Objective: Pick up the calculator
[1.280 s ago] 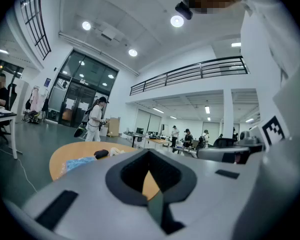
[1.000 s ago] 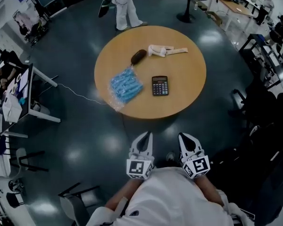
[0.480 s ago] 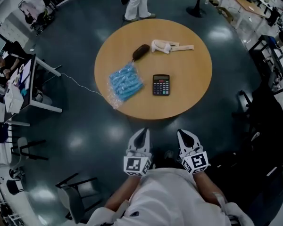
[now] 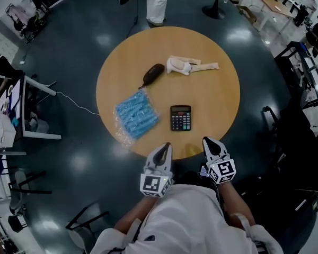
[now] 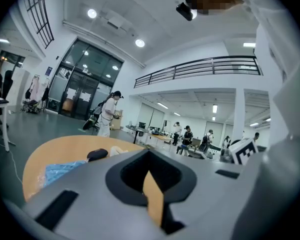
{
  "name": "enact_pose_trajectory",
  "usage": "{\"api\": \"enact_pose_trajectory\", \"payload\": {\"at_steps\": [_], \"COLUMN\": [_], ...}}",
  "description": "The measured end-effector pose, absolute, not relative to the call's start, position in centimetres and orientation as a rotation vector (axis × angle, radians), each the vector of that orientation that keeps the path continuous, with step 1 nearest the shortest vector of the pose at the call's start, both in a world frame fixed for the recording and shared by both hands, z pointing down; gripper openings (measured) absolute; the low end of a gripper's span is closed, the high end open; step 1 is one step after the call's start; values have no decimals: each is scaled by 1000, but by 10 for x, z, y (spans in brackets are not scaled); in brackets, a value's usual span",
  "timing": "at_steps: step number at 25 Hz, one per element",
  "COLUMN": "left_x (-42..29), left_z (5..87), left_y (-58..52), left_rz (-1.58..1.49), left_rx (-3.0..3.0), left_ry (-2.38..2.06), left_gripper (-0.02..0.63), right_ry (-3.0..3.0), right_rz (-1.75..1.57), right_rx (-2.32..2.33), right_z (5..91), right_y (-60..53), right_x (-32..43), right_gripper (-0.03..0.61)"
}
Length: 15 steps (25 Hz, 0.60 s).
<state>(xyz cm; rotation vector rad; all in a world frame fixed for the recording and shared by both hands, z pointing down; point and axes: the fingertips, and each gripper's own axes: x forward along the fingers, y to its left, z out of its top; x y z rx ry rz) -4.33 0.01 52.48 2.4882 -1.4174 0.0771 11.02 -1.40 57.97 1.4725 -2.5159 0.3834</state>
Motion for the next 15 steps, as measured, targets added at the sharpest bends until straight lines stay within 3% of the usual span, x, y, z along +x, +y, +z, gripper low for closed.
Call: {"api": "enact_pose_trajectory", "payload": {"at_steps": [11,15], "left_x": [-56,-63], "left_z": [530,541], "left_y": [-88,-107], "left_rz": [114,137], "left_rx": [2387,2330], "left_ry": [-1451,-1487], "left_gripper": [6,6], "right_ry": [-2407,-2355], "right_rz": [505,569], "right_rx": [1027,788], "right_z": [690,744], "right_y": [-171,-203], "right_x": [100,88], "right_gripper": [28,133]}}
